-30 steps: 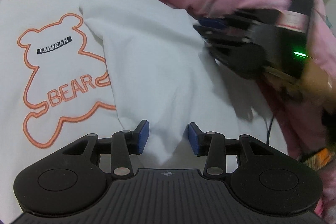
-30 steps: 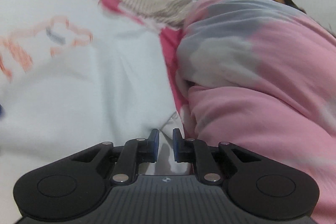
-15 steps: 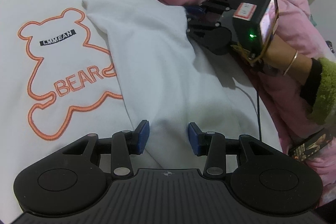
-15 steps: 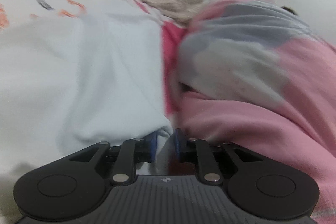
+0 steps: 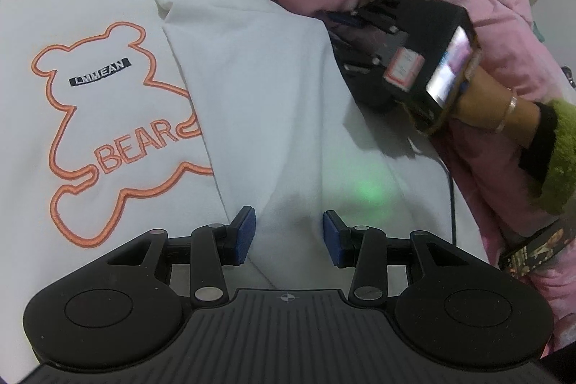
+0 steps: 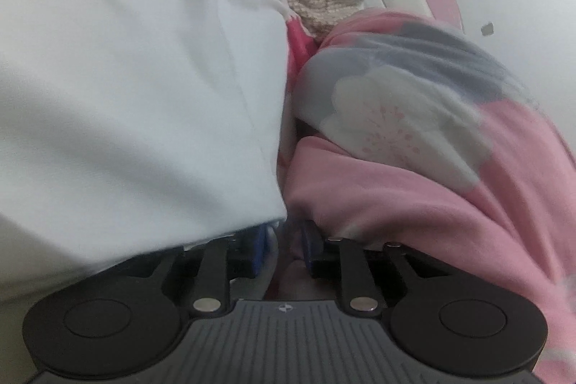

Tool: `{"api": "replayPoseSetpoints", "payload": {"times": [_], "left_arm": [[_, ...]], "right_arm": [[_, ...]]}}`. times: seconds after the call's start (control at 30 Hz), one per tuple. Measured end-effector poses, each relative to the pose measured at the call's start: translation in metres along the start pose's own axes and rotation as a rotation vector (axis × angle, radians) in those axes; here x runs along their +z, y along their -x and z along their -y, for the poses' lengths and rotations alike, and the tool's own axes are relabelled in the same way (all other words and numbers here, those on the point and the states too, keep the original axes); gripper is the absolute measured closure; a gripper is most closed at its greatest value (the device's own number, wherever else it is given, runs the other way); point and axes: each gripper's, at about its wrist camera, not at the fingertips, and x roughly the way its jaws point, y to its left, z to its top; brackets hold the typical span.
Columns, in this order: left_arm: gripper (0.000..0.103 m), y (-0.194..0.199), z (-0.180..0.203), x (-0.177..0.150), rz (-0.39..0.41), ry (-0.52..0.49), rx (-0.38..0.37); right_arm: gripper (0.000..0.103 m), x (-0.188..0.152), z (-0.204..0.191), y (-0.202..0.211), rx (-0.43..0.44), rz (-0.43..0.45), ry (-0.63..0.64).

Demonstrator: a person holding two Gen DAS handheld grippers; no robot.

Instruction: Fold clothes

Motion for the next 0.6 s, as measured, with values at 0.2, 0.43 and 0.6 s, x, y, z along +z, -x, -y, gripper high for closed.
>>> {"api": "replayPoseSetpoints", "payload": {"times": [0.2, 0.43, 0.6], "left_arm": [[0.062, 0.004, 0.0, 0.001, 0.008, 0.031, 0.019], [0.061, 0.02, -0.003, -0.002, 0.003, 0.08, 0.073], [0.061, 0.029, -0.005, -0.006, -0.001, 0.102, 0.105]], "right_arm": [[0.061, -0.004, 0.004, 0.05, 0.005, 0.044, 0.025], [0.06, -0.001, 0.057, 0.103, 0.118, 0.081, -0.228], [0.06, 0.024, 0.099, 0.093, 0.271, 0.178, -0.47]]}}
